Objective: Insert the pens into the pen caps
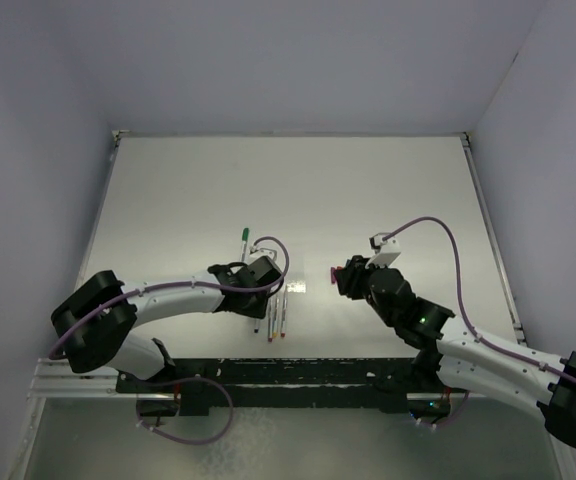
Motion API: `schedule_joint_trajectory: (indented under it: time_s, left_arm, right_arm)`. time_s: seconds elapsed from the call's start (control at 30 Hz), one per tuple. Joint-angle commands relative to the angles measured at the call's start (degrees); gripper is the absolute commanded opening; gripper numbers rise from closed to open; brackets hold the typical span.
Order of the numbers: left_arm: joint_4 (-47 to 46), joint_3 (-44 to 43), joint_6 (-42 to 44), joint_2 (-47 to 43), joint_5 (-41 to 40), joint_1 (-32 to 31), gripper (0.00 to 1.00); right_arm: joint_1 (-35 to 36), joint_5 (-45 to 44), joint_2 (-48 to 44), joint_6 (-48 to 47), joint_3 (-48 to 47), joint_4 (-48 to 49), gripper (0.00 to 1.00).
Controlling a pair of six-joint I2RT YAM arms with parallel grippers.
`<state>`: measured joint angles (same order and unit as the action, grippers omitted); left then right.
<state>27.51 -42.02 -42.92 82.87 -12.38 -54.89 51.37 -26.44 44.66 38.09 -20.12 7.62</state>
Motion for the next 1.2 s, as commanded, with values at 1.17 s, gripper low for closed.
schedule_joint_trajectory:
  time_s: [1.17]
  left_arm:
    - [5.45, -4.30, -0.15, 14.47, 2.51, -2.27, 0.29]
  right_arm:
    - [0.15, -1.61, 0.09, 0.83, -0.11, 1.36, 0.44]
